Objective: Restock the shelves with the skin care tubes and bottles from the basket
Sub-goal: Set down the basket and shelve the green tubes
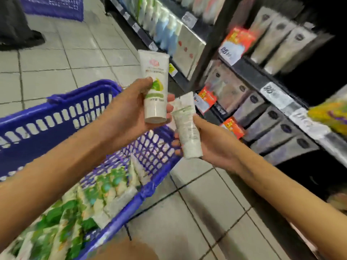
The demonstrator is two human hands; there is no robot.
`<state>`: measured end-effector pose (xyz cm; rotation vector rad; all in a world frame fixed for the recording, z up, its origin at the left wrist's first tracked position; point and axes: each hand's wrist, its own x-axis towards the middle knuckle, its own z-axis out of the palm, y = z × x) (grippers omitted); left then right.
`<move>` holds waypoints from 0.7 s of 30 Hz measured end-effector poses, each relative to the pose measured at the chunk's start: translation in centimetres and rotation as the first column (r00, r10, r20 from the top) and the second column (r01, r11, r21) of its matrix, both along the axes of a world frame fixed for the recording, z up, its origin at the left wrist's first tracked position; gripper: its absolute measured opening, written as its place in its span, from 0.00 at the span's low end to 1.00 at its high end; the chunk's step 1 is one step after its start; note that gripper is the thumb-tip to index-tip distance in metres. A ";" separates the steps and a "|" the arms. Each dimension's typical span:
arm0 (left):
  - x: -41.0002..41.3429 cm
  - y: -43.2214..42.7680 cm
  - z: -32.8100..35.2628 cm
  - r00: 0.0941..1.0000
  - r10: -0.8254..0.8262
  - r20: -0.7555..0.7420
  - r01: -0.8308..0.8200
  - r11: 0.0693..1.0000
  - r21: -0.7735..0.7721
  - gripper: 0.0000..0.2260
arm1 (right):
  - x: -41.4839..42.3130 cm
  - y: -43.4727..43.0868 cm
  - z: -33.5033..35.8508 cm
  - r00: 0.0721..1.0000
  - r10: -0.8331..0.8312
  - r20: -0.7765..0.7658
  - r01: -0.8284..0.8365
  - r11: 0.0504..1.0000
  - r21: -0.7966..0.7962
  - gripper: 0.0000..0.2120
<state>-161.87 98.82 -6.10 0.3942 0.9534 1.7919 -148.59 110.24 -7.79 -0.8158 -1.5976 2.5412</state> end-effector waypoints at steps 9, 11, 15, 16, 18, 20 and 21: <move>17.1 16.7 7.0 0.894 -0.410 -0.179 0.427 0.901 0.073 0.18 | 16.9 8.2 5.7 0.819 -0.529 -0.221 0.573 0.778 0.257 0.09; 20.9 18.8 8.6 0.897 -0.390 -0.207 0.420 0.899 0.127 0.19 | 20.1 9.2 6.7 0.754 -0.602 -0.263 0.657 0.704 0.270 0.09; 25.8 20.4 8.2 0.888 -0.398 -0.232 0.449 0.858 0.249 0.14 | 26.8 11.6 7.6 0.618 -0.719 -0.317 0.786 0.565 0.251 0.08; 26.3 20.6 7.5 0.873 -0.390 -0.293 0.463 0.851 0.246 0.10 | 28.2 12.3 7.6 0.596 -0.729 -0.336 0.802 0.522 0.289 0.11; 27.0 21.0 6.3 0.835 -0.395 -0.383 0.500 0.836 0.227 0.05 | 30.5 13.4 7.3 0.571 -0.733 -0.369 0.804 0.407 0.434 0.17; 27.5 21.5 5.6 0.802 -0.422 -0.423 0.544 0.809 0.223 0.05 | 32.5 14.4 6.6 0.522 -0.766 -0.376 0.769 0.232 0.595 0.20; 27.6 21.8 5.3 0.787 -0.426 -0.446 0.558 0.800 0.221 0.05 | 33.6 15.0 6.2 0.474 -0.791 -0.387 0.762 0.148 0.630 0.21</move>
